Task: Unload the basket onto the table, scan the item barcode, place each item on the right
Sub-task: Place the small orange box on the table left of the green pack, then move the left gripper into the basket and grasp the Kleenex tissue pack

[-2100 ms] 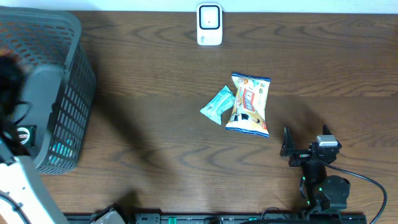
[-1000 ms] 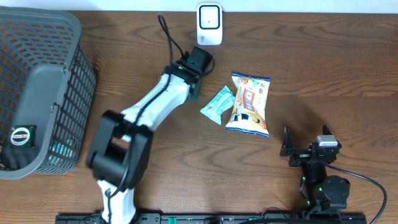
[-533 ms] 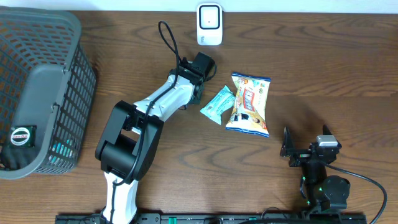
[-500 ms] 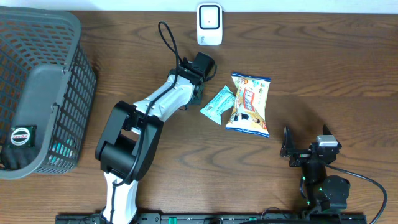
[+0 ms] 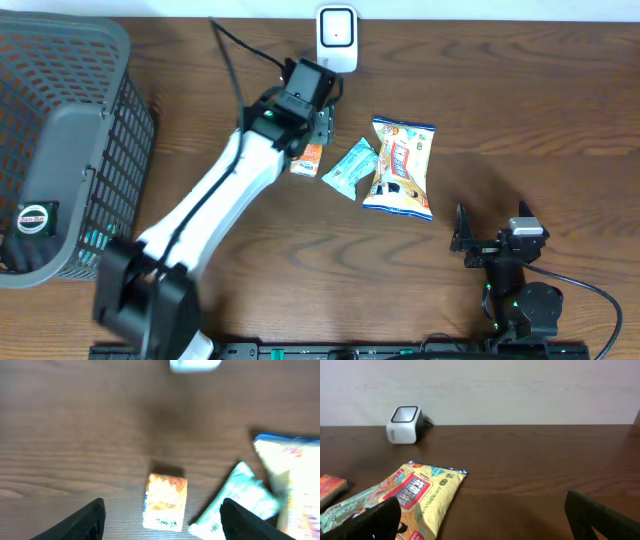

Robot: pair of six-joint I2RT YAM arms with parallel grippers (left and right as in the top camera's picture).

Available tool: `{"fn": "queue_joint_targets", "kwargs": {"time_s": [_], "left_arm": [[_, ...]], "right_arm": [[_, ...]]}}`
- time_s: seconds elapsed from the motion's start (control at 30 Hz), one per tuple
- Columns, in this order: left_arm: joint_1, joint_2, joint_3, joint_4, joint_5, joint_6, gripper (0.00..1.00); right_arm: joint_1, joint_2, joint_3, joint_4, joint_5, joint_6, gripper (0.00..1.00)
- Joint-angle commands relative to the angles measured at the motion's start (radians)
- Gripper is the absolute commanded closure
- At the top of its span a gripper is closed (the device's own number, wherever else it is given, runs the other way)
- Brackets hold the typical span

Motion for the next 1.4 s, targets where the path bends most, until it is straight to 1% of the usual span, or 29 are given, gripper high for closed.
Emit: {"fn": "queue_joint_targets", "kwargs": {"time_s": [0.0,0.13,0.27,0.43,0.53,0.67,0.77,0.87,1.0,1.1,1.2,1.37], "left_arm": [[0.015,-0.106,0.005,-0.002,-0.106,0.0,0.27],[0.069,-0.24,0.005,-0.002,-0.262,0.002,0.27],[0.185,-0.375,0.005,0.002,-0.305,0.002,0.25],[0.44,-0.498,0.005,-0.008,-0.311,-0.006,0.25],[0.621,-0.519,0.005,-0.048,-0.311,-0.063,0.25],[0.816,-0.485,0.002,-0.156,-0.311,-0.136,0.25],[0.907,-0.428,-0.037,-0.216,-0.31,-0.201,0.25],[0.948,-0.351,-0.066,-0.256,-0.311,-0.248,0.25],[0.965,-0.246,-0.068,-0.29,-0.309,-0.249,0.24],[0.984,-0.188,-0.068,-0.304,-0.299,-0.288,0.24],[1.031,-0.151,-0.068,-0.311,-0.21,-0.29,0.24],[1.136,-0.119,-0.068,-0.328,-0.003,-0.289,0.23]], "right_arm": [[0.011,-0.005,-0.002,-0.004,0.005,-0.003,0.01],[0.011,-0.005,-0.002,-0.004,0.005,-0.003,0.01],[0.011,-0.005,-0.002,-0.003,0.005,-0.003,0.01],[0.011,-0.005,-0.002,-0.004,0.005,-0.003,0.01],[0.011,-0.005,-0.002,-0.003,0.005,-0.003,0.01],[0.011,-0.005,-0.002,-0.004,0.005,-0.003,0.01],[0.011,-0.005,-0.002,-0.003,0.005,-0.003,0.01],[0.011,-0.005,-0.002,-0.004,0.005,-0.003,0.01],[0.011,-0.005,-0.002,-0.004,0.005,-0.003,0.01],[0.011,-0.005,-0.002,-0.004,0.005,-0.003,0.01],[0.011,-0.005,-0.002,-0.003,0.005,-0.003,0.01],[0.011,-0.005,-0.002,-0.004,0.005,-0.003,0.01]]}}
